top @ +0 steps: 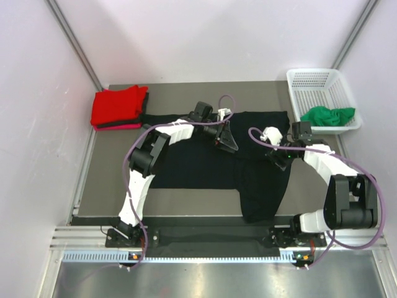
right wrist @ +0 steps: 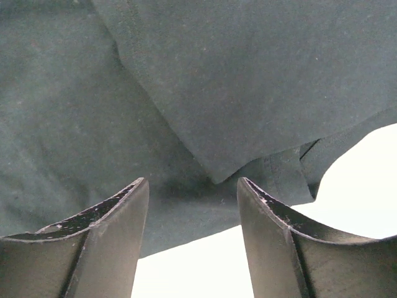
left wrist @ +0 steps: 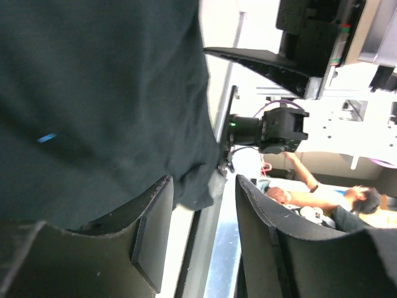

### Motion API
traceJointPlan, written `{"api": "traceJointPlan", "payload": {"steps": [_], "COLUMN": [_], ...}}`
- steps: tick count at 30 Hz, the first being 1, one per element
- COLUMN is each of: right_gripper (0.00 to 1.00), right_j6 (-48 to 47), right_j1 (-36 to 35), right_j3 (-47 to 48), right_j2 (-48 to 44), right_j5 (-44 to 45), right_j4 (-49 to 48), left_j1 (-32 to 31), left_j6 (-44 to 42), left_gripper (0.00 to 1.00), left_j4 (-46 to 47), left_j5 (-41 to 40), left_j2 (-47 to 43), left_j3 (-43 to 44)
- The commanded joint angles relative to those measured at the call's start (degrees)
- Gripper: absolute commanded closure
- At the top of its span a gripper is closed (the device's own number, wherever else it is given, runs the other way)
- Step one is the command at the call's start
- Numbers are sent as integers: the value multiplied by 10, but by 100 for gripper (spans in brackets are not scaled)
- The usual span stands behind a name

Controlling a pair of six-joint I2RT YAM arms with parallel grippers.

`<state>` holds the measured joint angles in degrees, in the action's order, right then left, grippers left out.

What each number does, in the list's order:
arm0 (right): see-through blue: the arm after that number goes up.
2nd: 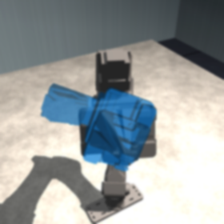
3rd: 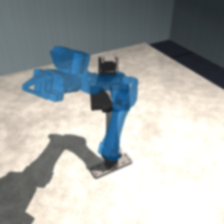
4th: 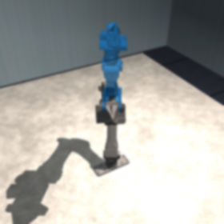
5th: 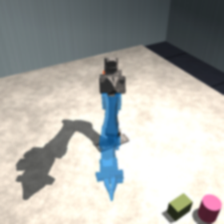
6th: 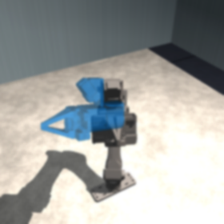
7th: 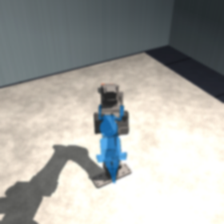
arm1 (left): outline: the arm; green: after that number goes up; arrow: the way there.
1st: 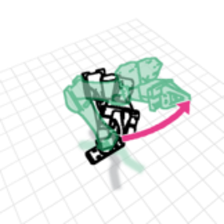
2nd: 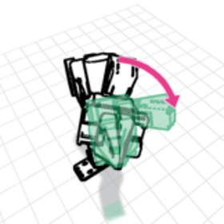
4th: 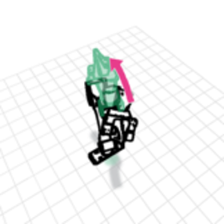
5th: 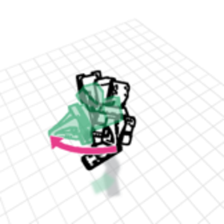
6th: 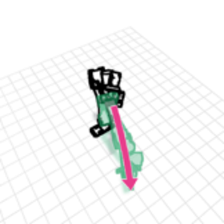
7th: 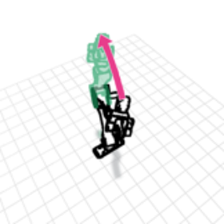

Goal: Fold and stack the t-shirts
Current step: Fold the tshirt

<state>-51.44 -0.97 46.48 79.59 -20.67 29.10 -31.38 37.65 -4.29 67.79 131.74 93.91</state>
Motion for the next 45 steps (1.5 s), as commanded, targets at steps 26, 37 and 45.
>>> {"api": "traceJointPlan", "payload": {"steps": [26, 37, 45], "right_gripper": [35, 39, 74], "right_j6": [20, 18, 5], "right_j1": [5, 5, 5], "right_j3": [77, 82, 98], "right_j2": [120, 132, 130], "right_j5": [15, 20, 25], "right_j4": [-91, -76, -31], "left_j1": [20, 19, 23], "left_j6": [-90, -86, -108], "left_gripper": [51, 51, 52], "left_j4": [-75, -71, -98], "left_j5": [-30, -31, -34], "left_j2": [-27, -26, -37], "left_j3": [7, 7, 2]}}
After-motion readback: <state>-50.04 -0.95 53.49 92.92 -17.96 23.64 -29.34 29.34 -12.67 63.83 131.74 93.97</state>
